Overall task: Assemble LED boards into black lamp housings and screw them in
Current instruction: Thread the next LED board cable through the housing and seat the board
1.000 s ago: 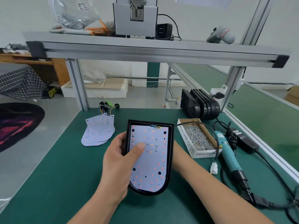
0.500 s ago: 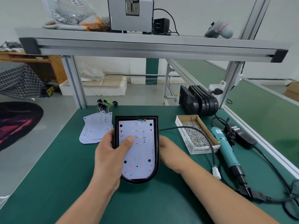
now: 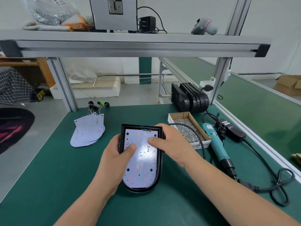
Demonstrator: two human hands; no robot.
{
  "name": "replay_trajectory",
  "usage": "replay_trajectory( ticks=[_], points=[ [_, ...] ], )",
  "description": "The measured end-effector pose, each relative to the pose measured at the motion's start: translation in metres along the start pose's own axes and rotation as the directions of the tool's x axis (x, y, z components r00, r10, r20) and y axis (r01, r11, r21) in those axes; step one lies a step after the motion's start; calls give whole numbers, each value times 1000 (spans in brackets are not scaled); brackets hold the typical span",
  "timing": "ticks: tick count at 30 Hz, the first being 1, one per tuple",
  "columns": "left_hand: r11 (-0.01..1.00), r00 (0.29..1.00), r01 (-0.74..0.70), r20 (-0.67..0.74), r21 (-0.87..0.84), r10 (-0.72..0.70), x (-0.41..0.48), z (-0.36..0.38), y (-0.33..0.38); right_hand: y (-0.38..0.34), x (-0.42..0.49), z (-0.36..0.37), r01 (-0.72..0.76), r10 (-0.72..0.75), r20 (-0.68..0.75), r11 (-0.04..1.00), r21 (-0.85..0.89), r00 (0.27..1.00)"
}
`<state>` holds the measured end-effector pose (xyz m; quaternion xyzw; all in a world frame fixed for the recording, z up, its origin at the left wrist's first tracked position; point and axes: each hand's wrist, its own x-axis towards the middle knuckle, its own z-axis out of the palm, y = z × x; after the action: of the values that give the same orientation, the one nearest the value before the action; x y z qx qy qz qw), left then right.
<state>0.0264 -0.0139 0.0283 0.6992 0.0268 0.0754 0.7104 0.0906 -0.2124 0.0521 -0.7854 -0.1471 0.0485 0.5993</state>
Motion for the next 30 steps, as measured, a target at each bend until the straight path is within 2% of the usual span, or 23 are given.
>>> replay_trajectory(
  ticks=[6,12,17,19,21,22,23,24,25,26,30],
  points=[
    [999,999,28,28,-42,-27,-5,7,3,8,-12,1,7,-4,-22,991,134,1000],
    [988,993,103,73,-111,-95,-5,6,9,4,-15,2,62,-59,-34,995,72,998],
    [972,990,134,62,-192,-124,-5,4,10,2,-18,6,103,-102,-12,989,102,995],
    [952,985,170,71,-253,-157,-5,1,10,-1,-18,5,81,-91,40,976,204,995],
    [927,980,197,61,-320,-188,-4,-6,11,-7,-16,-4,38,-37,-9,959,280,999],
    [913,979,204,49,-354,-200,-3,-9,12,-8,-13,-12,58,-40,-101,982,182,994],
    [898,976,211,37,-387,-213,-3,-13,13,-7,-10,-23,90,-95,-216,995,-34,972],
    [885,973,219,27,-411,-229,-2,-16,15,-5,-7,-37,81,-173,-303,953,-293,937],
    [873,968,234,23,-429,-248,-1,-19,16,-3,-4,-49,27,-231,-344,862,-507,910],
    [858,962,251,19,-448,-272,0,-21,16,0,-3,-62,-46,-246,-353,760,-648,903],
    [783,951,278,46,-556,-305,2,-24,16,15,1,-89,-249,-132,-342,460,-852,930]
  ],
)
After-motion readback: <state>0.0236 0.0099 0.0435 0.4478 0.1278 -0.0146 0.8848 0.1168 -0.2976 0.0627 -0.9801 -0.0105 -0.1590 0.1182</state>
